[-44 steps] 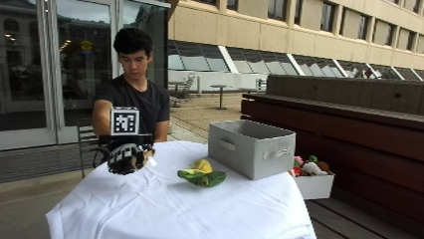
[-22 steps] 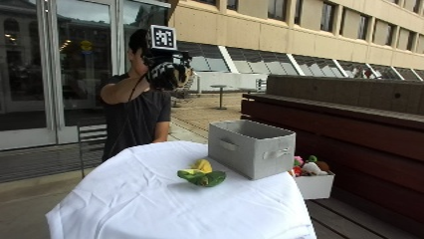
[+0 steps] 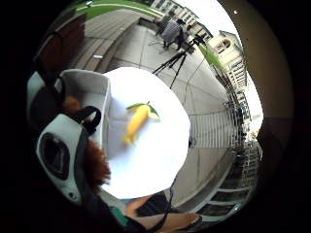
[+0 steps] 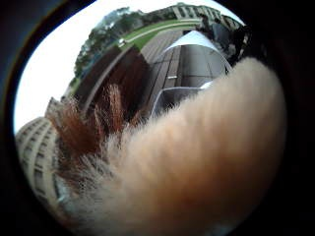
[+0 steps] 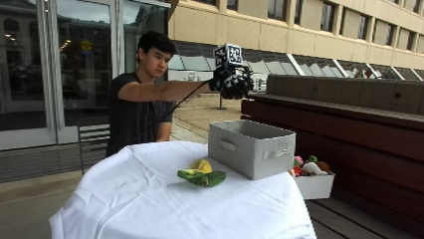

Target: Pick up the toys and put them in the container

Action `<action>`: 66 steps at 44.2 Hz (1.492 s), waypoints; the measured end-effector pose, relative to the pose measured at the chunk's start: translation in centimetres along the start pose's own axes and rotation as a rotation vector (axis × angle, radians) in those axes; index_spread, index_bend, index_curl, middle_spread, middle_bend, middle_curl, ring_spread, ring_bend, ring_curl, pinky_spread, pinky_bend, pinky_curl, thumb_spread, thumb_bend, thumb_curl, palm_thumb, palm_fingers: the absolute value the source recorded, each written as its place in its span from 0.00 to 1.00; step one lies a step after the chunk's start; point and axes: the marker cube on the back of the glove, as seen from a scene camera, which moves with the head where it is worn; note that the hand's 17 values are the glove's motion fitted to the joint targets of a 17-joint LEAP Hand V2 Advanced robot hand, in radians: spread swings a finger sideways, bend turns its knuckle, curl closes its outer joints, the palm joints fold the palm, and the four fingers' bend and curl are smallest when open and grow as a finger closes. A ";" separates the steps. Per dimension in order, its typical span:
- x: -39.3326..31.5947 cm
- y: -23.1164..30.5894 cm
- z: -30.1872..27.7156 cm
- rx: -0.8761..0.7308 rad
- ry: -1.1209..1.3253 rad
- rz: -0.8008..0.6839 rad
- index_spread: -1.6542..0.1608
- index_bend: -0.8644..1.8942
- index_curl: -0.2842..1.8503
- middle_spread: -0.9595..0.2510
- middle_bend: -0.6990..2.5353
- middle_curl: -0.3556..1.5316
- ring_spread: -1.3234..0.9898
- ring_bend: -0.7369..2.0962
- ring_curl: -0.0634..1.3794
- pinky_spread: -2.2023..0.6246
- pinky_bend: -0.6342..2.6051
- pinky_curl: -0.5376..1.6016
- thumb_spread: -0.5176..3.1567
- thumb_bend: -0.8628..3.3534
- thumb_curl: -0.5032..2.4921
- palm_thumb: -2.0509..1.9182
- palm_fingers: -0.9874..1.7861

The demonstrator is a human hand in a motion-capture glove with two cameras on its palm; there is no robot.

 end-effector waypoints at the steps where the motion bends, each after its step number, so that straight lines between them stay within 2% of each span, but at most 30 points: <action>1: -0.8 -0.1 0.7 -0.013 -0.011 -0.006 0.70 0.39 0.56 0.41 0.41 0.58 0.37 0.63 0.39 0.62 0.49 0.43 0.27 0.27 0.46 0.68 0.72; 4: -2.1 -0.4 3.1 -0.070 -0.053 -0.019 0.69 0.37 0.57 0.41 0.40 0.58 0.37 0.63 0.39 0.62 0.49 0.43 0.27 0.26 0.46 0.67 0.71; 5: -2.3 -0.5 3.8 -0.093 -0.069 -0.025 0.69 0.33 0.55 0.40 0.39 0.57 0.38 0.64 0.40 0.62 0.51 0.44 0.28 0.25 0.46 0.65 0.68; 7: -2.6 -0.4 4.7 -0.132 -0.100 -0.039 0.70 0.33 0.55 0.40 0.39 0.58 0.38 0.64 0.40 0.62 0.51 0.44 0.29 0.25 0.46 0.65 0.67; 8: -2.7 -0.4 5.0 -0.143 -0.112 -0.045 0.70 0.26 0.52 0.43 0.37 0.56 0.39 0.66 0.40 0.62 0.53 0.45 0.34 0.20 0.42 0.57 0.61; 10: -2.6 -0.4 5.3 -0.149 -0.120 -0.052 0.72 0.25 0.49 0.47 0.35 0.56 0.40 0.66 0.41 0.64 0.57 0.47 0.36 0.17 0.39 0.51 0.52; 13: -1.8 -0.6 5.2 -0.127 -0.102 -0.058 0.72 0.28 0.46 0.54 0.32 0.55 0.43 0.65 0.42 0.66 0.61 0.49 0.36 0.16 0.37 0.47 0.42; 20: 1.0 -0.1 3.5 -0.083 -0.051 -0.038 0.73 0.34 0.39 0.63 0.32 0.52 0.47 0.61 0.36 0.70 0.64 0.48 0.37 0.16 0.32 0.45 0.37; 28: 9.8 -1.0 3.9 -0.064 0.037 -0.019 0.73 0.36 0.36 0.70 0.32 0.50 0.51 0.52 0.30 0.74 0.61 0.46 0.37 0.16 0.28 0.45 0.30; 38: 19.3 -1.1 10.8 -0.114 0.059 -0.032 0.74 0.35 0.32 0.72 0.29 0.47 0.52 0.44 0.25 0.77 0.57 0.43 0.37 0.17 0.25 0.46 0.27; 50: 21.7 1.1 21.8 -0.168 0.038 -0.095 0.73 0.35 0.28 0.71 0.27 0.45 0.51 0.41 0.23 0.78 0.53 0.41 0.37 0.17 0.23 0.46 0.30; 54: 21.4 1.4 24.5 -0.161 -0.009 -0.186 0.73 0.36 0.28 0.70 0.27 0.45 0.50 0.40 0.23 0.78 0.52 0.40 0.36 0.17 0.22 0.46 0.31; 60: 20.2 1.9 27.7 -0.178 -0.118 -0.469 0.72 0.39 0.29 0.67 0.29 0.45 0.47 0.41 0.24 0.78 0.48 0.39 0.36 0.17 0.22 0.47 0.37; 64: 19.9 1.7 29.3 -0.153 -0.136 -0.538 0.71 0.41 0.30 0.64 0.31 0.46 0.45 0.41 0.24 0.78 0.44 0.37 0.37 0.18 0.22 0.48 0.41; 65: 19.8 1.7 29.7 -0.148 -0.138 -0.552 0.71 0.40 0.29 0.64 0.30 0.45 0.45 0.40 0.23 0.78 0.45 0.37 0.37 0.17 0.22 0.47 0.39; 66: 19.7 1.8 30.1 -0.146 -0.139 -0.569 0.71 0.42 0.31 0.63 0.32 0.46 0.44 0.42 0.25 0.77 0.43 0.36 0.37 0.18 0.22 0.48 0.43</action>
